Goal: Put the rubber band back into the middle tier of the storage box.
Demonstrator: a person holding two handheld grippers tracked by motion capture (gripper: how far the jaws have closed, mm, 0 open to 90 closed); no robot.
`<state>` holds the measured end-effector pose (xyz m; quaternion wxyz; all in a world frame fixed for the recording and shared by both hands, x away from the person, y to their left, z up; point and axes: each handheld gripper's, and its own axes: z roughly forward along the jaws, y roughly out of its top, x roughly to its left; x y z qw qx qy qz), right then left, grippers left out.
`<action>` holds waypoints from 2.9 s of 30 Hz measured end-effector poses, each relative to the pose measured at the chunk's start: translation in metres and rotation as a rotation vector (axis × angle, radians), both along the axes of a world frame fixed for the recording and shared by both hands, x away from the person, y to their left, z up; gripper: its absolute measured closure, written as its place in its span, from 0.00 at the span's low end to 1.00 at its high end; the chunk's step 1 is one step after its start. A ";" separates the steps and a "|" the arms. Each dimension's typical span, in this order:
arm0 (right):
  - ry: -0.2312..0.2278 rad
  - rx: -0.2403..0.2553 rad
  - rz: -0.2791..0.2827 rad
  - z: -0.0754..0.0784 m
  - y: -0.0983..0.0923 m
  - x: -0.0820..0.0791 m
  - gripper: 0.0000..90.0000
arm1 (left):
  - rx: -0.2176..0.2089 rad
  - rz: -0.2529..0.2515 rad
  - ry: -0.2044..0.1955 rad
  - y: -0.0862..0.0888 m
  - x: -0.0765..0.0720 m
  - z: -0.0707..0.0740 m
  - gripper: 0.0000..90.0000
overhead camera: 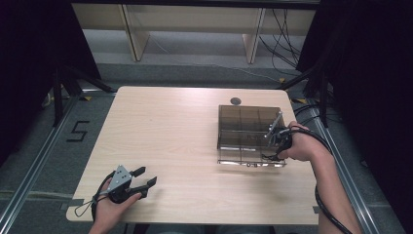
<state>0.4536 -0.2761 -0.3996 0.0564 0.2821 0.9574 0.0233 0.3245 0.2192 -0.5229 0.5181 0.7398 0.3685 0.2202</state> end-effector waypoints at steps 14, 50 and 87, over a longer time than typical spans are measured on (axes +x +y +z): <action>-0.008 0.028 0.009 0.000 0.009 -0.029 0.71 | 0.000 0.002 0.000 0.000 0.000 0.000 0.43; -0.006 0.055 -0.002 -0.019 -0.005 -0.088 0.66 | -0.003 0.005 0.000 0.000 0.000 0.000 0.42; -0.080 0.171 -0.065 -0.057 -0.020 -0.122 0.64 | 0.008 0.008 0.006 0.000 0.000 0.000 0.42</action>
